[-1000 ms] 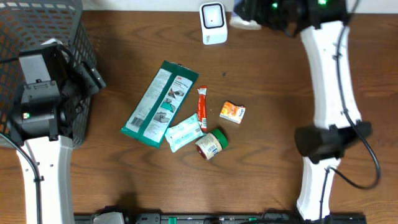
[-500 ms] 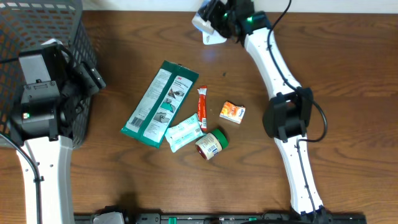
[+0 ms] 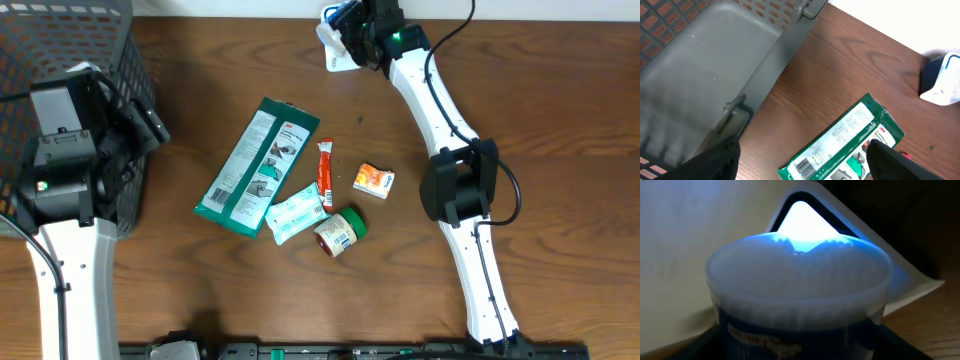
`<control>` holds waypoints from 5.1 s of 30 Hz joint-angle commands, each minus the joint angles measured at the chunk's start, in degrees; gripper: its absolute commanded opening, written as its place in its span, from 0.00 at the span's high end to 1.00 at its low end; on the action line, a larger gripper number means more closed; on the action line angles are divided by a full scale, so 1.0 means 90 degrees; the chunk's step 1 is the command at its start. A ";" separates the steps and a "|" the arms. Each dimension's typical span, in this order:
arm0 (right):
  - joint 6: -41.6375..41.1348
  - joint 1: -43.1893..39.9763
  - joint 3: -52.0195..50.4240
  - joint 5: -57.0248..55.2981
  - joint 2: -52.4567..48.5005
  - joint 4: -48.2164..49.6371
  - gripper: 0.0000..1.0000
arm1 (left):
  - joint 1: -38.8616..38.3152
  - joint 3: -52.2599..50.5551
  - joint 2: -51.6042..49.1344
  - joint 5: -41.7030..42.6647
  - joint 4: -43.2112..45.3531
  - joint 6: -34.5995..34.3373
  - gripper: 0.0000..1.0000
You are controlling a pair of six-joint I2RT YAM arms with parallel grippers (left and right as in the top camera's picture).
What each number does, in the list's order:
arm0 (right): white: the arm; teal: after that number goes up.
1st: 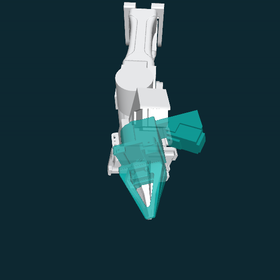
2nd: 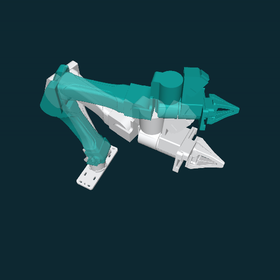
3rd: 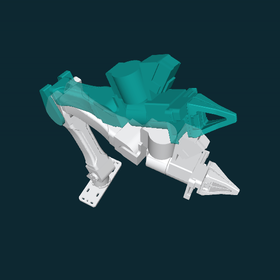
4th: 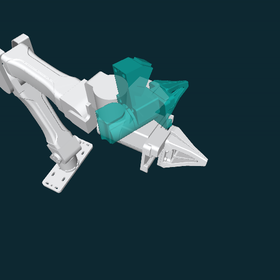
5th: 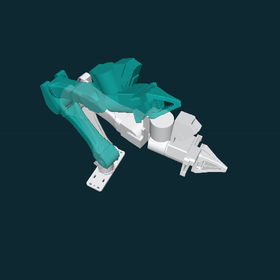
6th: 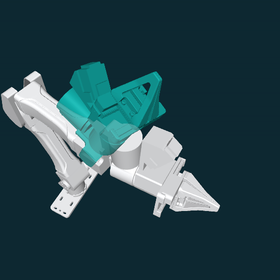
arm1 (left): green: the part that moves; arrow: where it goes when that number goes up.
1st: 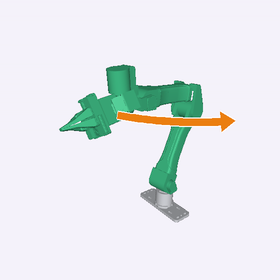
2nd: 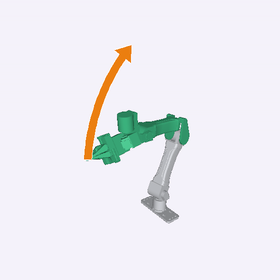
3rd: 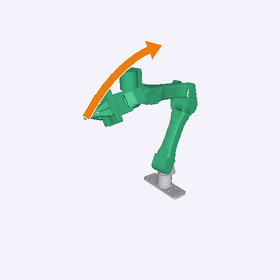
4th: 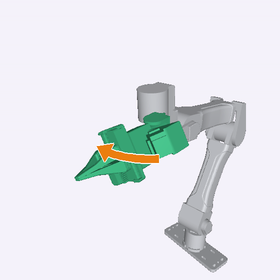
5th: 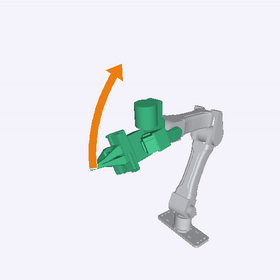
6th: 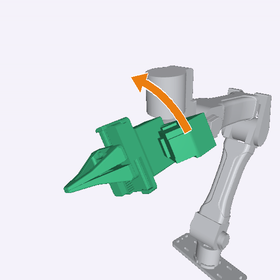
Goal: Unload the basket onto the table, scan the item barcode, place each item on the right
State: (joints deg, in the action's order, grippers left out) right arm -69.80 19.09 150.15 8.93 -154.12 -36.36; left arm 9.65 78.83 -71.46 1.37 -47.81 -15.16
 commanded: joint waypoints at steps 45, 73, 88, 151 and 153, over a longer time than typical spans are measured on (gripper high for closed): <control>0.6385 -0.4437 -0.1212 -0.0308 0.3169 -0.6589 0.78 | 0.0051 0.0068 0.0010 -0.0083 -0.0022 0.0058 0.17; 0.7247 -0.5049 -0.5306 -0.0634 0.3186 -0.3322 0.01 | 0.0051 0.0066 0.0010 -0.0083 -0.0022 0.0058 0.17; 0.7271 -0.5212 -0.4741 -0.0940 0.3376 -0.3803 0.01 | 0.0051 0.0066 0.0010 -0.0083 -0.0022 0.0058 0.17; 0.2191 0.1095 -0.4738 0.1343 0.3410 -0.5472 0.11 | 0.0051 0.0066 0.0010 -0.0083 -0.0022 0.0058 0.17; 0.2193 0.0685 -0.4738 0.1326 0.3609 -0.5809 0.12 | 0.0051 0.0066 0.0010 -0.0083 -0.0022 0.0058 0.17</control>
State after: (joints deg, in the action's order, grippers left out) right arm -48.75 29.45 107.55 21.41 -124.57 -87.00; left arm 9.67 78.83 -71.46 1.37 -47.81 -15.16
